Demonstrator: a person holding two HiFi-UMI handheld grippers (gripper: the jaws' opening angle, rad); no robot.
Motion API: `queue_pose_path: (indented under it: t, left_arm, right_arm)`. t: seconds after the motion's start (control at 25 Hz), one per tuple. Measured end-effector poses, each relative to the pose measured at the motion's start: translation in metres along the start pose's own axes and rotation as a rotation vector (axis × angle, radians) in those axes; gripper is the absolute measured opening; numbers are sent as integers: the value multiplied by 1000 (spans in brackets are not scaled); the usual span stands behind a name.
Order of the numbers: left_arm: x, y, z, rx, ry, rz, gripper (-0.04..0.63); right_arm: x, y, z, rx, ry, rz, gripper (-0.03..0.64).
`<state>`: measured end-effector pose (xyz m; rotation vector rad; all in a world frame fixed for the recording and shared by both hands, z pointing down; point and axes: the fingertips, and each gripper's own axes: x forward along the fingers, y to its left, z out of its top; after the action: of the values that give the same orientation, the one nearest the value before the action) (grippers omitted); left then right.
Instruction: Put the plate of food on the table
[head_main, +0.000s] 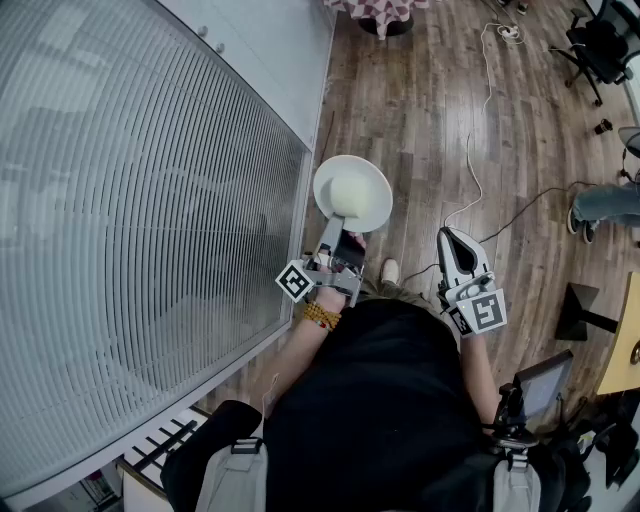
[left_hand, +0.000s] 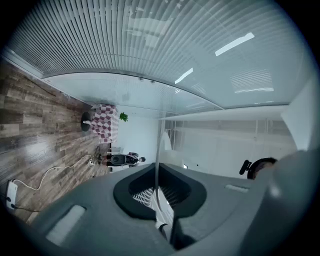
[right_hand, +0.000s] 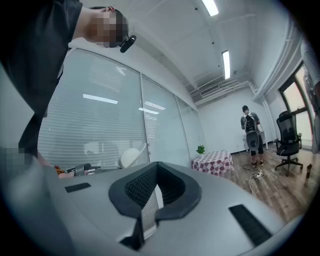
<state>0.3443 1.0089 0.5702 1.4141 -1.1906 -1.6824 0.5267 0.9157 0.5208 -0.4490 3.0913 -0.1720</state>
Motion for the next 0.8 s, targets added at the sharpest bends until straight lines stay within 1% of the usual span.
queue_pose_path:
  t: [0.12,0.24,0.32,0.4,0.56,0.68,0.72,0.8]
  left_arm:
    - [3,-4,-2,-13,12,1,14]
    - [4,-5,-1,-9,-2,9,14]
    - [6,-8,-1,-4,-21,7,14]
    - [6,-5,-1,-4,-42,12,14]
    - [4,2,5,-5,-66,23,14]
    - [5,5,10,1,-61,15,14]
    - [14,11,17,0,-57,14,14]
    - [56,31,43,-11,-45,18,14]
  right_arm:
    - [6,11,2,28,4,61,9]
    - [15,21,3,55,18,141,17]
    - [19,20,0,55,42,166,59]
    - [22,18,-5,38,67,172,74]
    - [29,18,-10,6,63,208,74]
    - [30,19,-5,11,42,193,74]
    - [37,14,-2,23,35,185,74]
    - [76,-11,4,50,32,165,74]
